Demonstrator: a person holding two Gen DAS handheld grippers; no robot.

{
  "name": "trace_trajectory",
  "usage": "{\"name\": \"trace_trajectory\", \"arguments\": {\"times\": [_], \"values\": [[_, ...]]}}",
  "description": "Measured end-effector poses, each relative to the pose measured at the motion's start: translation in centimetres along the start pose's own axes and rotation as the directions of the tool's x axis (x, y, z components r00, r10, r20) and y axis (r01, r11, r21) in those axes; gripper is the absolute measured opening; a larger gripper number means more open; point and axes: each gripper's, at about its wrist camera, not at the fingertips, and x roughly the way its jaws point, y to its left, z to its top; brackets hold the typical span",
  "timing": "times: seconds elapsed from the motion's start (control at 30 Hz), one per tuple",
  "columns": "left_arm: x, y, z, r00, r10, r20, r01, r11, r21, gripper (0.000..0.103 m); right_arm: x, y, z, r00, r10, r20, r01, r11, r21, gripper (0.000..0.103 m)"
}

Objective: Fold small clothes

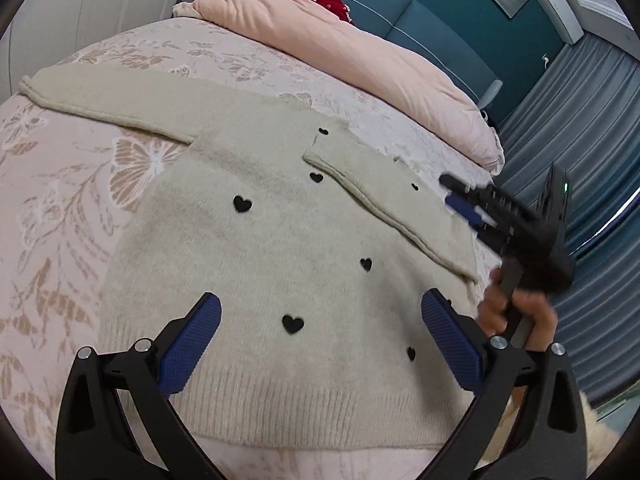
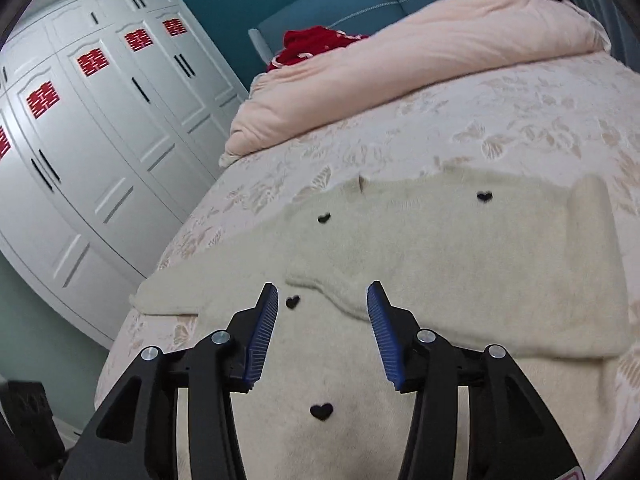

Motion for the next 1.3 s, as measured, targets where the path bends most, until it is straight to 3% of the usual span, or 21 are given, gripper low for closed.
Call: {"name": "trace_trajectory", "arguments": {"times": [0.13,0.27,0.4,0.47,0.57,0.6,0.63,0.67,0.7,0.73,0.77,0.8,0.9,0.97,1.03,1.1,1.2,1.3], "values": [[5.0,0.2,4.4,0.995,-0.081,-0.053,0.078,0.994,-0.071,0.098,-2.2,-5.3,-4.6,0.998,-0.065,0.015,0.061,0.980,0.187,0.056],[11.7,-0.4,8.6,0.992,-0.099,-0.082,0.085,0.983,-0.160,0.098,-3.9,-10.4,-6.3,0.987,-0.157,-0.013,0.154,0.946,0.284,0.057],[17.9,-1.1,11.0,0.990,-0.109,-0.094,0.082,0.962,-0.260,0.098,-4.6,-13.8,-6.5,0.987,-0.163,0.001,0.150,0.914,0.378,0.058],[21.1,-0.9,11.5,0.983,-0.111,-0.143,0.063,0.951,-0.302,0.097,-4.5,-14.8,-6.4,0.987,-0.158,0.020,0.136,0.901,0.412,0.062],[23.8,-0.2,11.3,0.981,-0.083,-0.173,0.009,0.920,-0.391,0.086,-4.1,-16.2,-5.9,0.990,-0.130,0.048,0.092,0.876,0.473,0.063],[23.9,-0.4,11.5,0.985,-0.071,-0.155,0.005,0.920,-0.392,0.070,-3.9,-16.4,-5.6,0.990,-0.132,0.056,0.088,0.869,0.486,0.063],[24.0,-0.7,12.0,0.986,-0.083,-0.144,0.024,0.928,-0.371,0.026,-3.7,-16.7,-5.3,0.989,-0.132,0.066,0.083,0.865,0.495,0.063],[24.2,-1.1,12.5,0.984,-0.085,-0.155,0.028,0.940,-0.340,0.006,-3.6,-16.9,-5.0,0.988,-0.132,0.077,0.077,0.862,0.501,0.063],[23.8,-1.2,13.2,0.985,-0.110,-0.134,0.061,0.944,-0.324,0.008,-3.6,-17.0,-4.7,0.987,-0.129,0.091,0.065,0.860,0.507,0.063],[22.9,-1.5,13.9,0.990,-0.111,-0.088,0.079,0.950,-0.303,0.008,-3.6,-17.1,-4.3,0.987,-0.125,0.105,0.054,0.859,0.509,0.054],[21.9,-1.8,14.7,0.992,-0.117,-0.046,0.101,0.958,-0.267,0.008,-3.5,-17.0,-3.7,0.986,-0.117,0.122,0.040,0.862,0.505,0.024],[20.6,-2.2,15.5,0.992,-0.125,-0.004,0.120,0.966,-0.230,0.007,-3.6,-16.9,-3.2,0.985,-0.108,0.135,0.028,0.869,0.494,0.011],[17.9,-2.2,16.5,0.988,-0.139,0.072,0.149,0.975,-0.166,0.008,-5.0,-15.8,-2.2,0.971,-0.087,0.222,-0.023,0.893,0.450,0.010],[18.6,-1.3,15.9,0.995,-0.090,0.036,0.094,0.986,-0.137,0.008,-3.3,-15.8,-2.4,0.980,-0.157,0.122,0.096,0.911,0.402,0.008],[21.0,0.4,14.2,0.998,-0.020,-0.055,0.012,0.989,-0.148,0.008,-0.6,-17.0,-3.8,0.973,-0.229,-0.023,0.220,0.893,0.393,0.006],[22.4,2.4,12.4,0.995,0.007,-0.103,-0.026,0.982,-0.189,0.008,-1.8,-16.5,-4.0,0.976,-0.218,0.019,0.193,0.897,0.398,0.007],[22.4,3.7,11.1,0.998,-0.037,-0.057,0.023,0.975,-0.220,0.010,-5.0,-14.1,-3.7,0.965,-0.247,0.093,0.199,0.912,0.359,0.010],[22.4,3.6,11.2,0.998,-0.032,-0.058,0.018,0.974,-0.227,0.010,-6.4,-11.6,-2.5,0.945,-0.293,0.143,0.253,0.936,0.246,0.014]]}}
